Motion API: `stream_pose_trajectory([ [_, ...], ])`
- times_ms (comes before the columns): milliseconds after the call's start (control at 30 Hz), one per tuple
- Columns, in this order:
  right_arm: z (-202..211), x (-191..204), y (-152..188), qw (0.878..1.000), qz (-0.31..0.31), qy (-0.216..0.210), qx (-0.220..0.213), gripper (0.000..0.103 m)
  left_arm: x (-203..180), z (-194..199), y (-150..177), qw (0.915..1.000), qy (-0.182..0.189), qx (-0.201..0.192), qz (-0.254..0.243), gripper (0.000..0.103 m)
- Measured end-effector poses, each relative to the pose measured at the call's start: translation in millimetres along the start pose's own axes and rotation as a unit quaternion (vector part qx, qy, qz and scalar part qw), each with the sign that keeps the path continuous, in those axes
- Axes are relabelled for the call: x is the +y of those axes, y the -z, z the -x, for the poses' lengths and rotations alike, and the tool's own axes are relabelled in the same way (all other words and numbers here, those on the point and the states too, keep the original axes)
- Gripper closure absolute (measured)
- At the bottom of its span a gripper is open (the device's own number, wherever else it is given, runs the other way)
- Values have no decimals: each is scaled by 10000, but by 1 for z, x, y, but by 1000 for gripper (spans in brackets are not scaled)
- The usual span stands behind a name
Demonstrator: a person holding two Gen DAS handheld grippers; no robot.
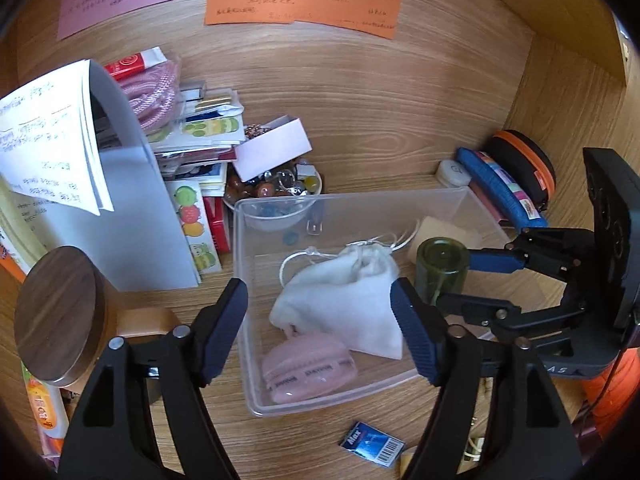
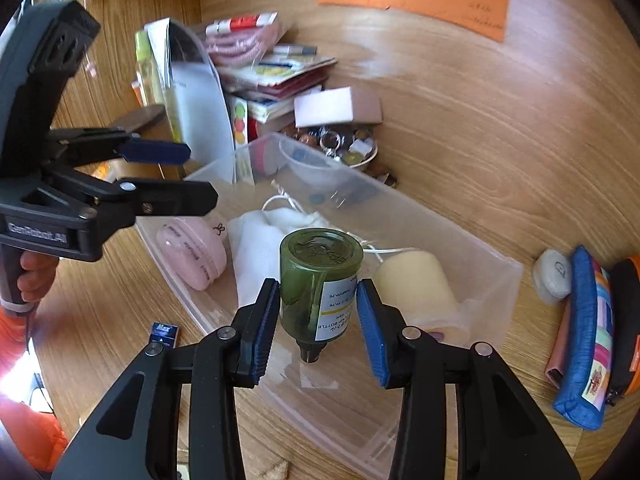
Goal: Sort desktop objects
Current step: 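Carry pink container and green bottle into the clear bin and release both, then move both grippers to the desk and grasp the red pouch with right gripper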
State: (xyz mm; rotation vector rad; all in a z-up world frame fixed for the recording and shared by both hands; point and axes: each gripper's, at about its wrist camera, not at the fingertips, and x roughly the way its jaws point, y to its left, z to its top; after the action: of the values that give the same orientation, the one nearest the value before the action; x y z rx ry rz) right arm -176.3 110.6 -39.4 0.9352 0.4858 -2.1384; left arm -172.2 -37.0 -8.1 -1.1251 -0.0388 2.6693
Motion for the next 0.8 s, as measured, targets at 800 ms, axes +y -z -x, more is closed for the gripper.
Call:
stream_pose_trajectory([
  [800, 35, 34, 12, 9976, 209, 587, -317, 29, -16, 38, 22, 9991, -279, -231, -224, 9],
])
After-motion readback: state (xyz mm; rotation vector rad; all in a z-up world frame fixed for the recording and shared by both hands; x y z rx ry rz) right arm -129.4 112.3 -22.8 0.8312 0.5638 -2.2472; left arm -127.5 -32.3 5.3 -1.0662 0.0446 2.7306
